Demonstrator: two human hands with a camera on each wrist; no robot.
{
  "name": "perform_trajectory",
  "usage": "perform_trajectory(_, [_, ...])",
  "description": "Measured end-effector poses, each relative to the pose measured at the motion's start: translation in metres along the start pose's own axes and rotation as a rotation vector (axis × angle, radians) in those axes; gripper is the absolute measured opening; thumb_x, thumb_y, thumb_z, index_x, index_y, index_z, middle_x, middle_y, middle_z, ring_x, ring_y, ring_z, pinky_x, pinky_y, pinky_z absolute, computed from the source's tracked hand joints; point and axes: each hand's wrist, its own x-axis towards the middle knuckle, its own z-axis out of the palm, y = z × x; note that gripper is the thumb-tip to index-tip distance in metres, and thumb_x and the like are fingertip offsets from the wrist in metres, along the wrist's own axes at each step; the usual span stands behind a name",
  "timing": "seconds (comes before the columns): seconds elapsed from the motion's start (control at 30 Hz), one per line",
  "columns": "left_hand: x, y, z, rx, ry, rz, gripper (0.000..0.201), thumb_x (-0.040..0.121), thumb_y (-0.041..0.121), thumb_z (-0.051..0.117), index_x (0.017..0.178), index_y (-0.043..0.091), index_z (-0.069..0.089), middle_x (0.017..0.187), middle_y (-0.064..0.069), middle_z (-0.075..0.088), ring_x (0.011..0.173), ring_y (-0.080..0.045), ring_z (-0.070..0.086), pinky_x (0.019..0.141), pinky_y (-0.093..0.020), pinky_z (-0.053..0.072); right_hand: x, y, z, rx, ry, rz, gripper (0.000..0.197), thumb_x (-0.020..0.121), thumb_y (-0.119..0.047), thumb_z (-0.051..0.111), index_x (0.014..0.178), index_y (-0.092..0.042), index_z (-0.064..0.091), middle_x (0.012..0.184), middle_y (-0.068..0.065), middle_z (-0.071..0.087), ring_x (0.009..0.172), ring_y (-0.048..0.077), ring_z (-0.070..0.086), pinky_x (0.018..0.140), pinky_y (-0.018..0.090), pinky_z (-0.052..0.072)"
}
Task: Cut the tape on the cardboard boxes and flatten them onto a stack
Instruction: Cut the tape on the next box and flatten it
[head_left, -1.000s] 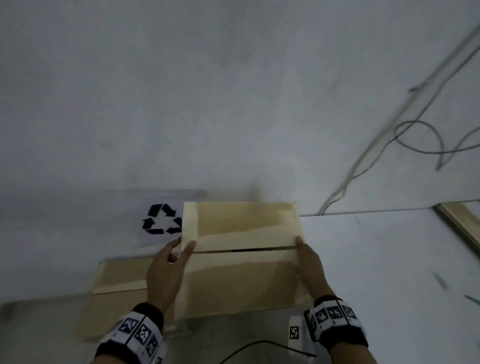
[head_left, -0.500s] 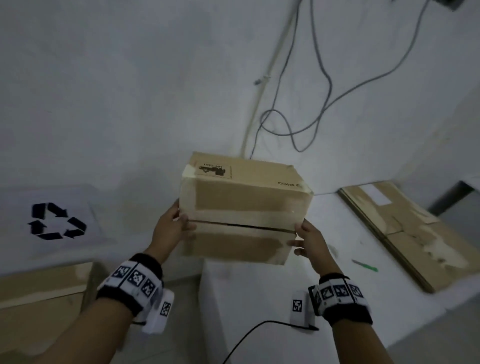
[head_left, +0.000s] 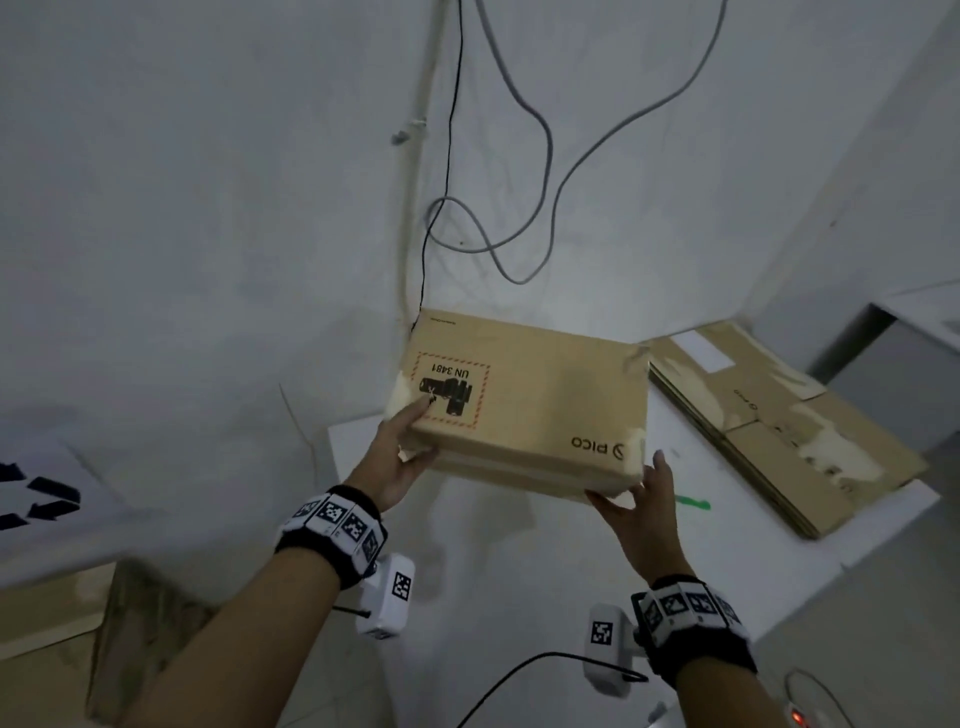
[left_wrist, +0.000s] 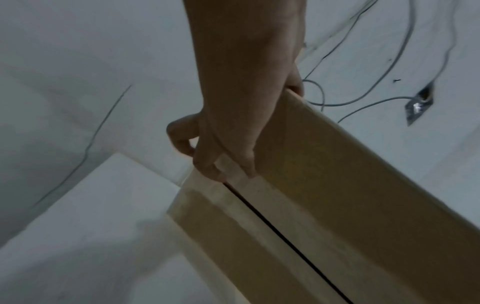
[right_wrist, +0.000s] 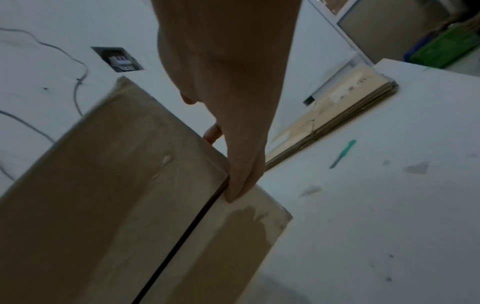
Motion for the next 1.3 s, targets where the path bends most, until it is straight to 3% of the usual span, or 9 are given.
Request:
perform_trajectory(0.1, [0.018,-0.019,-0.004,-0.113,-0.068,-0.017,0.033,0.090,0.013,0.061,0.122,0.005,0.057,0.113,-0.011,0.066,0.101,-0.018,0.066,0.091,-0.034,0.055,0.011,0.014,-0.006,0.128,0.098,0.049,0.071,0.087,0.022,0.056,0.144,-0.012,0.030,0.108,0.001,0.048,0.106,0.017,0.052,0.072,0.017,0.057])
perform_trajectory(0.23, [0.041,-0.063,-0.019,-0.116,0.016,-0.010,0.043,0.091,0.009,0.055,0.132,0.002,0.046,0.129,-0.019,0.056,0.114,-0.024,0.058,0.088,-0.029,0.056,0.027,0.034,-0.016,0.439,0.252,0.255,0.014,0.099,-0.016,0.053,0.108,-0.026,0.053,0.102,-0.003,0.056,0.093,0.020,0.056,0.068,0.035,0.050])
perform_trajectory(0.37, [0.059,-0.111,-0.028,0.045,0.273,-0.034,0.035,0.097,-0.001,0.048,0.132,0.005,0.046,0.127,-0.017,0.056,0.117,-0.031,0.053,0.078,-0.027,0.058,0.043,0.059,-0.021,0.468,0.258,0.419,0.043,0.089,0.004,0.058,0.092,-0.038,0.049,0.090,-0.008,0.054,0.080,0.004,0.057,0.067,0.009,0.047])
perform_trajectory(0.47, [0.068,-0.132,-0.034,0.202,0.528,-0.061,0.066,0.093,-0.001,0.054,0.150,0.012,0.022,0.132,-0.009,0.049,0.112,-0.031,0.052,0.092,-0.040,0.048,0.046,0.087,-0.033,0.184,0.355,0.402,0.018,0.095,-0.014,0.056,0.078,-0.013,0.058,0.075,0.002,0.054,0.073,0.023,0.056,0.066,0.030,0.048])
perform_trajectory(0.57, [0.074,-0.153,-0.032,0.211,0.667,0.033,0.059,0.098,0.019,0.046,0.151,0.018,0.022,0.127,-0.002,0.051,0.114,-0.028,0.051,0.096,-0.043,0.045,0.065,0.113,-0.057,-0.092,0.239,0.369,0.030,0.102,-0.013,0.046,0.087,0.003,0.067,0.078,0.004,0.066,0.077,0.024,0.064,0.073,0.033,0.055])
perform_trajectory(0.7, [0.070,-0.153,-0.001,0.074,0.836,0.266,0.052,0.099,0.053,0.037,0.142,0.025,0.037,0.136,0.001,0.048,0.121,-0.019,0.047,0.104,-0.037,0.039,0.113,0.132,-0.109,-0.475,0.101,0.205,0.028,0.095,-0.025,0.048,0.088,-0.014,0.073,0.101,0.011,0.069,0.101,0.031,0.062,0.090,0.038,0.049])
perform_trajectory(0.9, [0.075,-0.154,0.051,0.470,1.020,0.423,0.087,0.087,0.043,0.065,0.153,0.016,0.014,0.154,-0.008,0.031,0.138,-0.027,0.035,0.114,-0.047,0.030,0.188,0.146,-0.184,-1.022,-0.082,0.123,0.050,0.091,-0.007,0.057,0.141,-0.009,0.051,0.148,0.016,0.044,0.133,0.035,0.043,0.107,0.045,0.039])
perform_trajectory(1.17, [0.073,-0.165,0.079,1.134,1.185,0.504,0.072,0.097,0.034,0.050,0.154,0.014,0.011,0.161,-0.014,0.004,0.146,-0.033,0.013,0.116,-0.051,0.016,0.193,0.146,-0.212,-1.221,-0.261,0.008,0.025,0.095,-0.036,0.060,0.113,-0.025,0.074,0.107,0.011,0.067,0.095,0.033,0.065,0.081,0.037,0.050])
perform_trajectory(1.3, [0.077,-0.162,0.083,1.506,1.052,0.429,0.055,0.100,0.035,0.032,0.153,0.029,0.017,0.162,-0.003,-0.001,0.149,-0.024,0.000,0.115,-0.056,-0.001,0.204,0.120,-0.186,-0.950,-0.268,-0.030,0.020,0.087,-0.020,0.071,0.106,-0.013,0.073,0.104,0.013,0.067,0.093,0.030,0.062,0.083,0.035,0.049])
